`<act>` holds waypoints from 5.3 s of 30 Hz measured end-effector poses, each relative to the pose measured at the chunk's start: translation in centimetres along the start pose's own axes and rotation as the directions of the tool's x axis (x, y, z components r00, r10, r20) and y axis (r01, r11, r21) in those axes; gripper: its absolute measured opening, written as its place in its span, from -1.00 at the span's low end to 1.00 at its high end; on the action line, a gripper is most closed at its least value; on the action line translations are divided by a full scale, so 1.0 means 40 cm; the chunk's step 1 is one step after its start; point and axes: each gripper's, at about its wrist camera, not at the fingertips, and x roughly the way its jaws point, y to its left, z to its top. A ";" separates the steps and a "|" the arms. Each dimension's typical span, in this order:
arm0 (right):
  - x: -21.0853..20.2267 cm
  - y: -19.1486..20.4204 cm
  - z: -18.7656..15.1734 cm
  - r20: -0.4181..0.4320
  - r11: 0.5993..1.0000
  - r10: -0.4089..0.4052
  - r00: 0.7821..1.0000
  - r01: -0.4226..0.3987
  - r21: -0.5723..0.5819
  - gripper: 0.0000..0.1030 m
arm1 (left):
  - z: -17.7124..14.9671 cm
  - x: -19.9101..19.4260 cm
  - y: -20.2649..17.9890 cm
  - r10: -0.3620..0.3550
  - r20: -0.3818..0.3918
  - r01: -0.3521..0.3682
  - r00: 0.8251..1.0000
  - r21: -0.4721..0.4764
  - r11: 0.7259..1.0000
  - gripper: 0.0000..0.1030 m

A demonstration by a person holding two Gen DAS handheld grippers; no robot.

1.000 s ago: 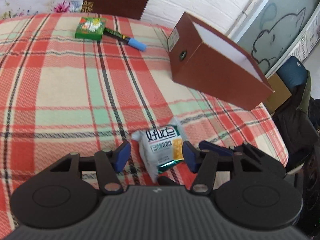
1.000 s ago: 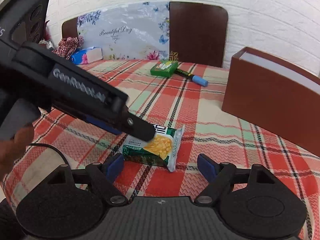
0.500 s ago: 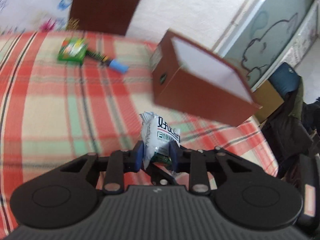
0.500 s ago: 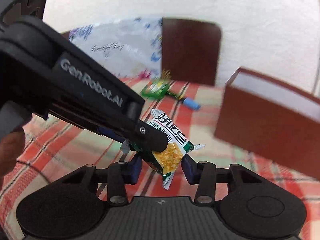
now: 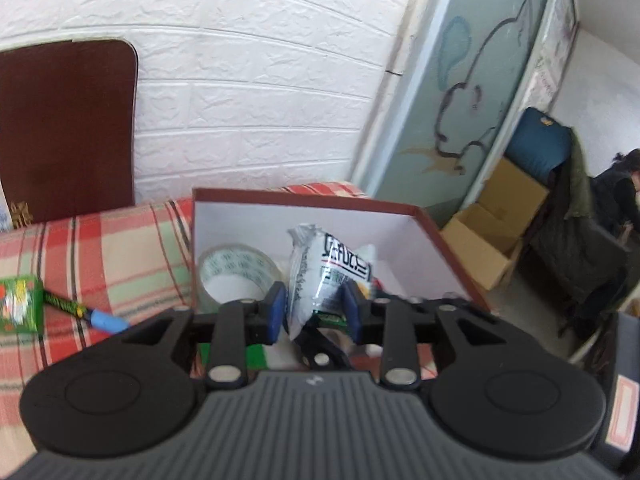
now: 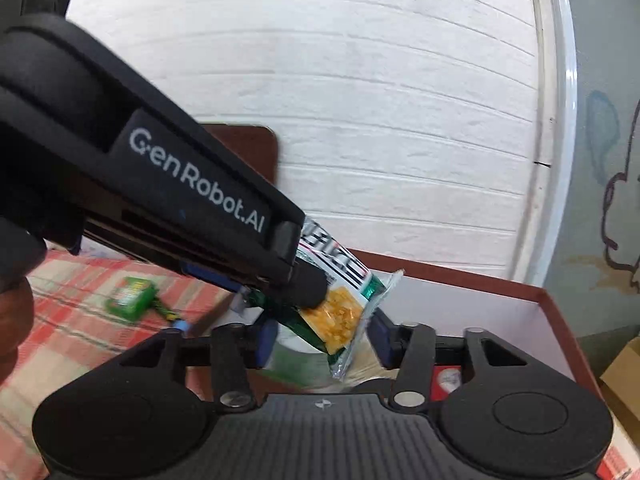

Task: Organize objects
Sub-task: 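Lower the snack packet into the brown box and open the right gripper, then withdraw the right gripper and move it to the green packet, then grasp the small green packet with the right gripper, then drop the green packet into the brown box and open the right gripper, then withdraw the right gripper and move it to the black marker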

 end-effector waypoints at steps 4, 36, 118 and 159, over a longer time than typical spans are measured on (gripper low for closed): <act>0.029 -0.033 -0.028 -0.048 0.998 -0.050 0.998 0.052 0.034 0.31 | -0.003 0.060 0.015 0.175 -0.041 -0.174 0.984 0.037 0.984 -0.10; -0.109 0.301 -0.122 -0.178 0.974 0.203 0.963 -0.179 0.142 0.32 | -0.310 -0.234 0.414 0.510 -0.160 -0.527 0.845 -0.088 0.846 0.05; -0.127 0.100 -0.045 0.148 0.998 0.018 0.989 -0.010 -0.056 0.14 | -0.068 -0.133 0.021 -0.010 0.004 0.010 1.000 -0.068 0.998 -0.48; -0.190 -0.049 -0.114 0.036 0.972 -0.139 0.990 0.129 0.198 0.32 | -0.110 -0.090 -0.082 0.252 -0.010 -0.248 0.968 0.143 0.958 -0.22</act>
